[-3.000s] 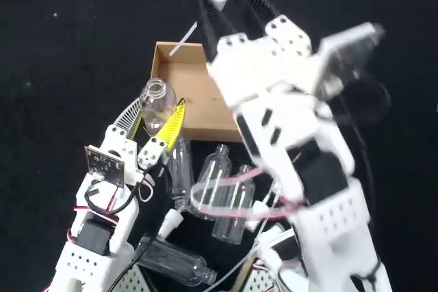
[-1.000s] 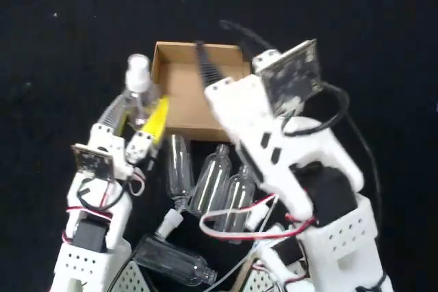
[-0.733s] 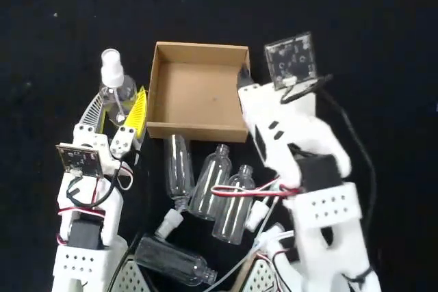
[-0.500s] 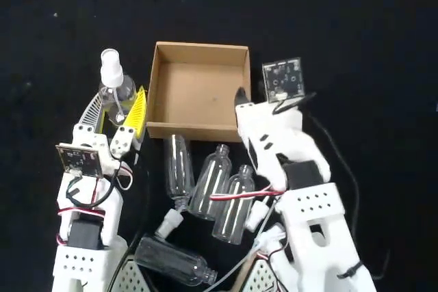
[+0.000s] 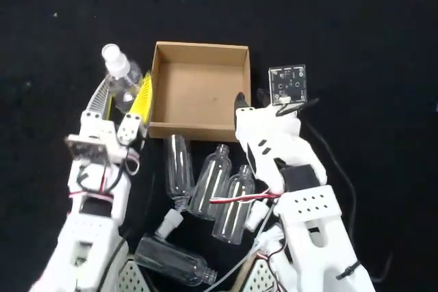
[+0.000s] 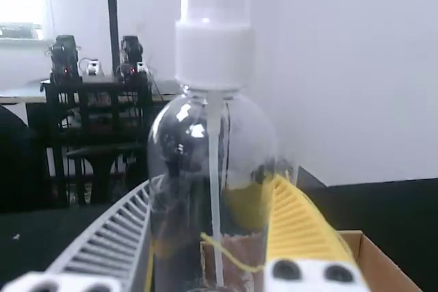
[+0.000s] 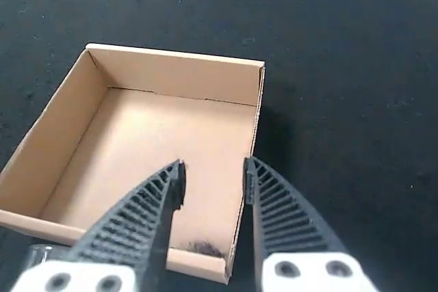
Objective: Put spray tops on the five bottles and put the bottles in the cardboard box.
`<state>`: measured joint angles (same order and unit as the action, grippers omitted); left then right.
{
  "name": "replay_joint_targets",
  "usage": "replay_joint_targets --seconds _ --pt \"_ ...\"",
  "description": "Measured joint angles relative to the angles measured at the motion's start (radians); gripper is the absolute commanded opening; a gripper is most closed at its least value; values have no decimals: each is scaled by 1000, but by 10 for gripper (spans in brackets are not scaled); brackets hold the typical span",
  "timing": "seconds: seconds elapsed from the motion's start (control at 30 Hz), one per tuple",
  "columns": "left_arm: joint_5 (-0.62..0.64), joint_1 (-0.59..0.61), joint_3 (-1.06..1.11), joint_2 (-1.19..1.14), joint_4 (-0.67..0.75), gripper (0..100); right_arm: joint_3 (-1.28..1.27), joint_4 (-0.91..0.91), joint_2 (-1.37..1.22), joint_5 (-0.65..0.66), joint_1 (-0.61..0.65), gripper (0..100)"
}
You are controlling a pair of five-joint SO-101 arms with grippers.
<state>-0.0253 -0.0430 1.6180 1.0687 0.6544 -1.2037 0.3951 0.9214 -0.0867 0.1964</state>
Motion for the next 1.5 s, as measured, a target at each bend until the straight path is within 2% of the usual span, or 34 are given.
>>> replay_joint_targets --seconds 0.17,0.33,0.47,0.6,0.9,1.2,1.33,1.5 --pt "0 -15 -144 -388 186 69 -32 -20 0 0 0 113" --pt "0 -38 -264 -690 328 69 -91 -123 0 0 0 116" --pt "0 -37 -377 -861 390 70 -101 -150 0 0 0 114" --pt "0 -46 -476 -973 393 73 -103 -150 0 0 0 114" --pt "0 -52 -578 -1119 399 73 -101 -150 -31 0 0 116" --pt "0 -31 -597 -1148 404 69 51 -150 -393 0 0 116" --pt "0 74 -555 -1076 404 69 64 -150 -407 0 0 116" --pt "0 308 -535 -1030 379 69 64 -150 -408 0 0 116"
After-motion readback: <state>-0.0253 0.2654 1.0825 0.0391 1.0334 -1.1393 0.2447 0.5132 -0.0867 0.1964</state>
